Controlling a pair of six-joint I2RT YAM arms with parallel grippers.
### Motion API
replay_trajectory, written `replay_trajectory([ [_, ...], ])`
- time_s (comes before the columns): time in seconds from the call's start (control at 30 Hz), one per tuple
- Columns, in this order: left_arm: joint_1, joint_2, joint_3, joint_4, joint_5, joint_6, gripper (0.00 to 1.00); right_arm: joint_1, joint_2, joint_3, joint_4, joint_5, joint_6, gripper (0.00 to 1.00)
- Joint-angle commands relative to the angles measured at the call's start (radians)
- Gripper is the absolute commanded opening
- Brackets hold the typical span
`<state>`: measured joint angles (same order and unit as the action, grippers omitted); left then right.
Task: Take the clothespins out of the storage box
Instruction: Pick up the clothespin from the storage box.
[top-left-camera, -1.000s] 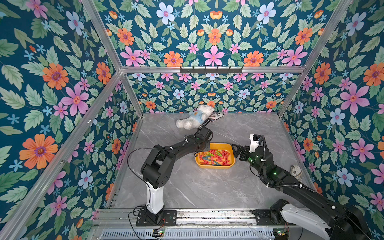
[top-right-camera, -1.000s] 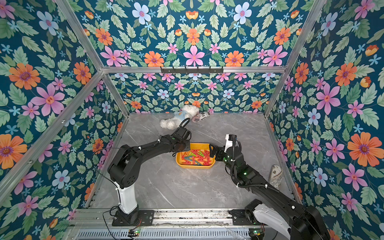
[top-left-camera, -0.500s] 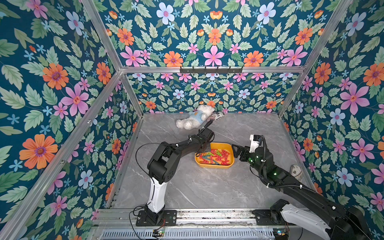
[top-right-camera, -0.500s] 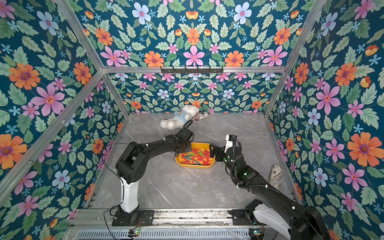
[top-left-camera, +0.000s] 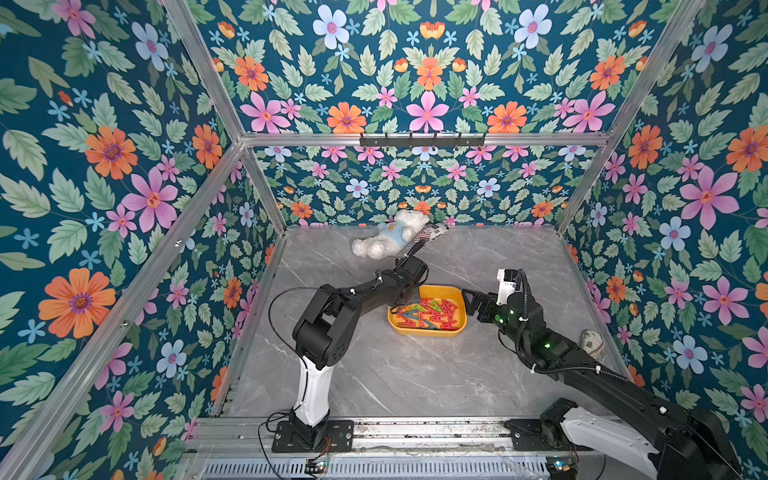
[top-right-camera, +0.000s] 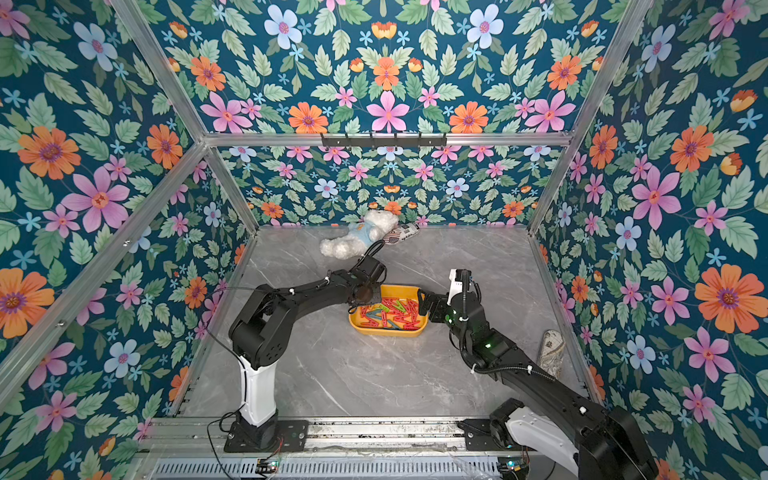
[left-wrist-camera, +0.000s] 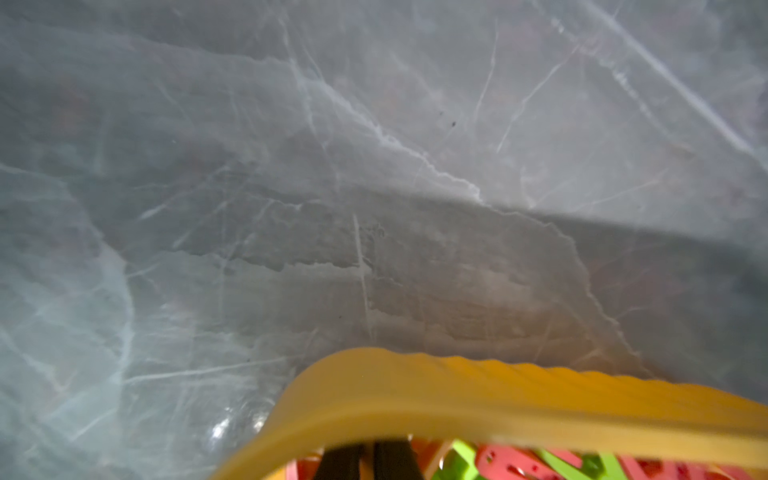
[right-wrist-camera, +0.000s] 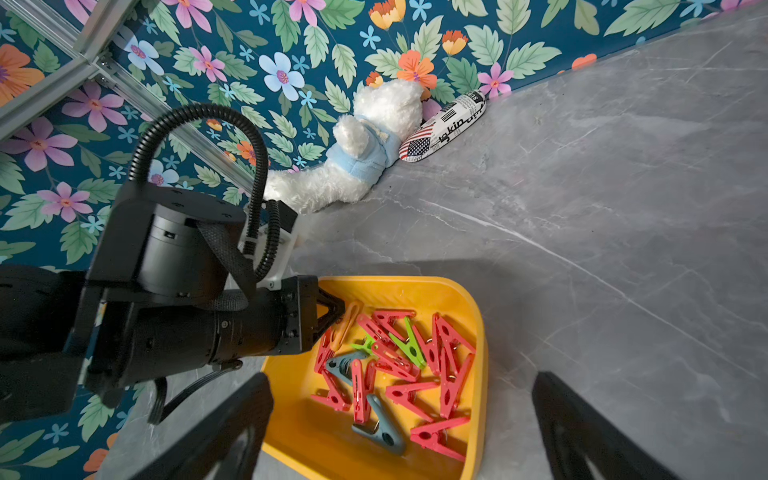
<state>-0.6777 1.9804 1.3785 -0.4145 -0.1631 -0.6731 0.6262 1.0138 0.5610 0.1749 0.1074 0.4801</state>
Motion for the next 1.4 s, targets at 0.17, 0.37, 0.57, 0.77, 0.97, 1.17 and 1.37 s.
replay_trajectory([
  [0.17,-0.008,-0.098,-0.022,-0.018,-0.04,-0.06,0.02,0.0,0.03,0.014,0.046,-0.05,0.013,0.99],
  [0.37,-0.023,-0.195,-0.063,-0.044,-0.055,-0.105,0.02,0.003,0.056,0.02,0.069,-0.085,0.02,0.99],
  [0.57,-0.055,-0.316,-0.17,-0.051,-0.068,-0.179,0.02,0.019,0.082,0.023,0.093,-0.114,0.026,0.99],
  [0.77,-0.117,-0.436,-0.305,-0.052,-0.088,-0.278,0.02,0.048,0.118,0.042,0.104,-0.158,0.031,0.99],
  [0.97,-0.194,-0.561,-0.418,-0.096,-0.139,-0.386,0.02,0.082,0.16,0.072,0.097,-0.182,0.026,0.99],
  [1.17,-0.21,-0.681,-0.563,-0.103,-0.142,-0.466,0.03,0.11,0.189,0.095,0.086,-0.189,0.019,0.99],
  [1.37,-0.226,-0.692,-0.622,-0.058,-0.112,-0.47,0.02,0.133,0.221,0.108,0.083,-0.177,0.033,0.99],
])
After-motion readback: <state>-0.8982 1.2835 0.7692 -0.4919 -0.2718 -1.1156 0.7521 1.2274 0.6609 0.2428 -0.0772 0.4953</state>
